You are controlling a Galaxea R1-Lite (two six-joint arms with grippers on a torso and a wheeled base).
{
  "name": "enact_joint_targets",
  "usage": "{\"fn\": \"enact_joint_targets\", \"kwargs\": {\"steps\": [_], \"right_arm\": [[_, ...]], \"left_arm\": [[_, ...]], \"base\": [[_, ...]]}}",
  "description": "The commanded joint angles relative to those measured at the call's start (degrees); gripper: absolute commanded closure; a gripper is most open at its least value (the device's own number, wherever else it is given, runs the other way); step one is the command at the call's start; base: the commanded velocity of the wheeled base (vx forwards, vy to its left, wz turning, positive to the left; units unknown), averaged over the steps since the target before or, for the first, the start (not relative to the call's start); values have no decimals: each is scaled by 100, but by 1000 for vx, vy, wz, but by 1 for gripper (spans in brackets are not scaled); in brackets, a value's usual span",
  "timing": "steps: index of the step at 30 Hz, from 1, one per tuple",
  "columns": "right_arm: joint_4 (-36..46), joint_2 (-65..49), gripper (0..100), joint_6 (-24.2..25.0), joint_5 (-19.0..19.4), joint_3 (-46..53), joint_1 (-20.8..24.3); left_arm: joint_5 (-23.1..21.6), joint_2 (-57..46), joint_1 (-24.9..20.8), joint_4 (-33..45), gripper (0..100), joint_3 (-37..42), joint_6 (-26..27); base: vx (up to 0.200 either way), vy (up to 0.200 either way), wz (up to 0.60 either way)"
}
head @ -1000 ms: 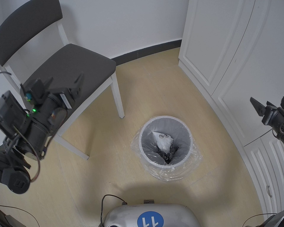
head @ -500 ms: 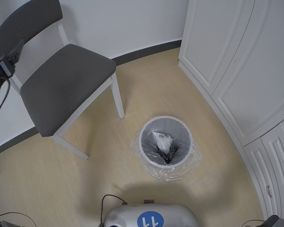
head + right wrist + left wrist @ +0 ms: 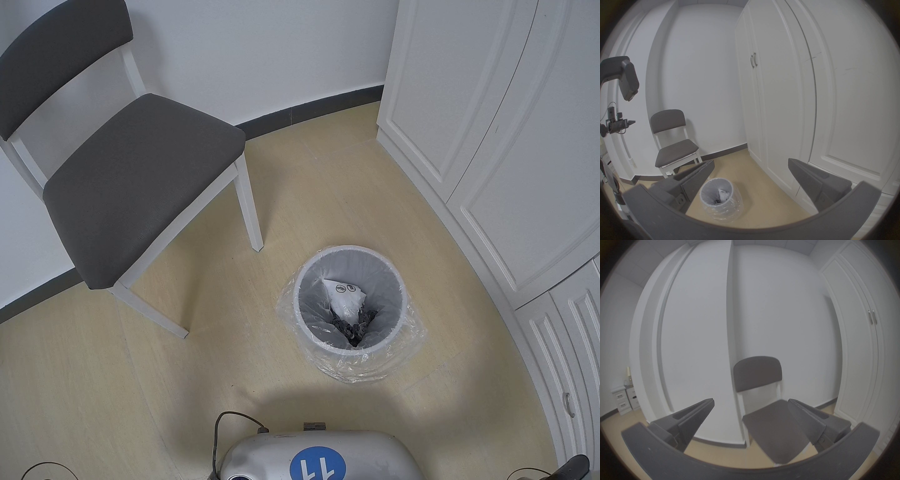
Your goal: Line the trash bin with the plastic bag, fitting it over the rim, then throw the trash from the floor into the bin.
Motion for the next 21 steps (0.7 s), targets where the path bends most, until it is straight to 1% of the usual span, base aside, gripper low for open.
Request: {"fn": "enact_joint_targets", "kwargs": {"steps": [1, 2, 5, 6, 9, 10, 12, 14, 16, 19, 20, 21], "right_arm": [[-740, -549, 0, 34, 33, 936, -139], [-907, -549, 0, 34, 33, 1103, -139], [-1012, -549, 0, 26, 15, 1287, -139], [-1048, -549, 0, 52, -20, 1287, -139], [-1039, -549, 0, 61, -90, 1287, -139], [-1021, -549, 0, 52, -99, 1287, -139], [-1039, -549, 0, 34, -108, 1287, -139], [-1118, -549, 0, 8, -116, 1287, -139], [-1188, -549, 0, 17, -116, 1287, -139], [-1197, -549, 0, 8, -125, 1287, -139], [-1171, -549, 0, 8, -169, 1287, -139], [-1127, -549, 0, 8, -178, 1287, -139]], "left_arm": [[102, -2651, 266, 2097, 0, 94, -31], [102, -2941, 337, 2343, 0, 173, -31], [102, -3293, 354, 2554, 0, 375, -31], [93, -3504, 319, 2633, 0, 639, -31], [75, -3504, 328, 2519, 0, 964, -154], [5, -3504, 328, 2466, 0, 1104, -163], [-188, -3504, 328, 2466, 0, 1298, -145], [-716, -3504, 328, 2370, 0, 1746, -154], [-1006, -3504, 328, 2238, 0, 2063, -171], [-1217, -3504, 328, 2176, 0, 2326, -180], [-1437, -3504, 328, 2194, 0, 2502, -180], [-1560, -3504, 328, 2238, 0, 2572, -189]], "base": [[0, 0, 0], [0, 0, 0], [0, 0, 0], [0, 0, 0], [0, 0, 0], [0, 0, 0], [0, 0, 0], [0, 0, 0], [0, 0, 0], [0, 0, 0], [0, 0, 0], [0, 0, 0]]}}
